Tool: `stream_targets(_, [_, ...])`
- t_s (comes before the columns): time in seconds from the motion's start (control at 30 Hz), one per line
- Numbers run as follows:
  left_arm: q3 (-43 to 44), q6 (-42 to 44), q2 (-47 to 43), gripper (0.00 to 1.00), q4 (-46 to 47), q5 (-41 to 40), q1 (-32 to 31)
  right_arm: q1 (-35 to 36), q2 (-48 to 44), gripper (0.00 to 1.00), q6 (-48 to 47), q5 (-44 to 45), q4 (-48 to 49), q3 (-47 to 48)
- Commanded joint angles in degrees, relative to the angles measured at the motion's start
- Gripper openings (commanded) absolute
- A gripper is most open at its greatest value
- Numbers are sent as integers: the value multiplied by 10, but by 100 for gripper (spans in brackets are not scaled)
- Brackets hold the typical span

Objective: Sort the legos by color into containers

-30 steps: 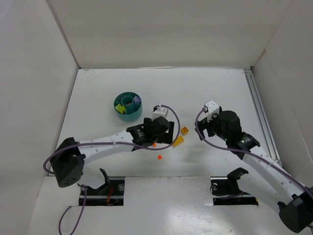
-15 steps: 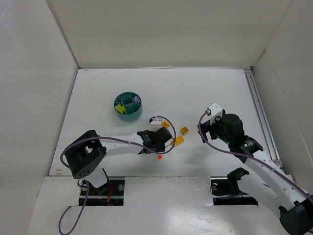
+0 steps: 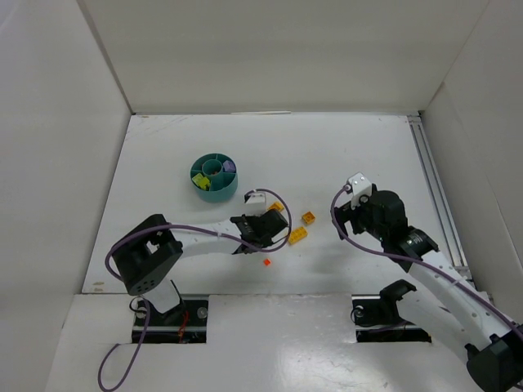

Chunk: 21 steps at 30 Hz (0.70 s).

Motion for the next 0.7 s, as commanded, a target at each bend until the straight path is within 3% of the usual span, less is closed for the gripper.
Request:
stream_targets(0.0, [-22,-13,8,25,-11,17,4,-2,-3,99,-3,10,11,-3])
stream_targets(0.2, [-22,-1,3,2,-4,23,4,-2,8,99,-3,10,11,-3])
stream_targets(0.4, [39,53,-37,0,-48,-18,19,-2,2,99,-3,10,11,-3])
stream_targets(0.53, [90,134,-102,0,-55,-34,105,-2,-10,99,-3,21,17,9])
stream_targets(0.67, [113,238,-174,0,4,27,216,-8,-11,99,-8,40,17,21])
